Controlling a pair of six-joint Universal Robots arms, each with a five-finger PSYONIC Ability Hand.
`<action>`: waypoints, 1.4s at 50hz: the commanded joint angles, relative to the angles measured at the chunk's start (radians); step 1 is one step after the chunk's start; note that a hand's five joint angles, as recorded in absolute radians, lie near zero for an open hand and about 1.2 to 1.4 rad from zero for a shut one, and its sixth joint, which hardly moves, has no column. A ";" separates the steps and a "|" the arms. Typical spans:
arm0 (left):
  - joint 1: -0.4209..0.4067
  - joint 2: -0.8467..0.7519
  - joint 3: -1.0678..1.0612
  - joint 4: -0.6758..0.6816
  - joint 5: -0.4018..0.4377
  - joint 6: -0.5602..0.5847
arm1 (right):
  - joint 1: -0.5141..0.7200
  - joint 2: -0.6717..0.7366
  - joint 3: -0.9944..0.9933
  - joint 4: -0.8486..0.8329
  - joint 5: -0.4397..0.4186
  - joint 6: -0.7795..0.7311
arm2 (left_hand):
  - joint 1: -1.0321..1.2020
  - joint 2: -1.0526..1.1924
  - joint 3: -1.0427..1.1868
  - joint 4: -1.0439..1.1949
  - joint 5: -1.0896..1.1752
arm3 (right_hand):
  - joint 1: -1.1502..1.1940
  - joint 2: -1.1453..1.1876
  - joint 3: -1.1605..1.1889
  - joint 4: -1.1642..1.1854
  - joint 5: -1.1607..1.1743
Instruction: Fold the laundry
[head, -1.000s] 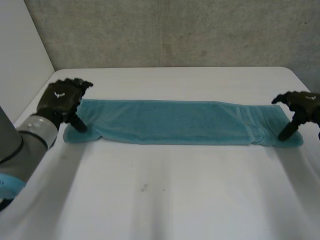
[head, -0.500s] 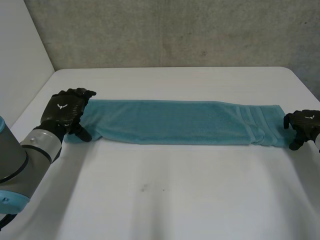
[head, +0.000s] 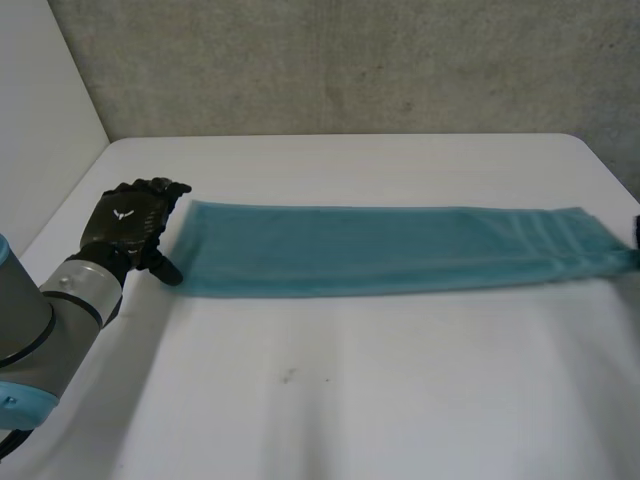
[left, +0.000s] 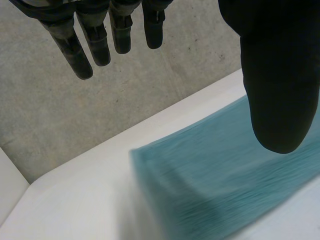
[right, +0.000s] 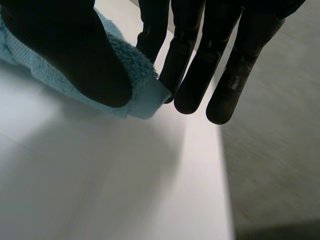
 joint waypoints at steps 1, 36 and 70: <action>0.001 0.003 -0.001 0.000 0.000 0.000 | -0.118 0.030 -0.130 0.018 0.129 -0.049 | -0.003 -0.009 -0.022 -0.011 -0.023 | 0.441 0.217 0.214 0.205 0.252; 0.009 0.006 0.000 0.000 0.000 0.000 | 1.049 0.277 -0.492 -0.146 -0.022 -0.054 | 0.000 -0.006 -0.019 -0.008 -0.020 | 0.441 0.217 0.214 0.205 0.252; -0.206 -0.390 0.537 -0.175 0.060 0.014 | 0.595 -0.194 0.210 -0.028 0.062 0.318 | 0.044 0.038 0.025 0.036 0.024 | -0.659 -0.883 -0.886 -0.895 -0.849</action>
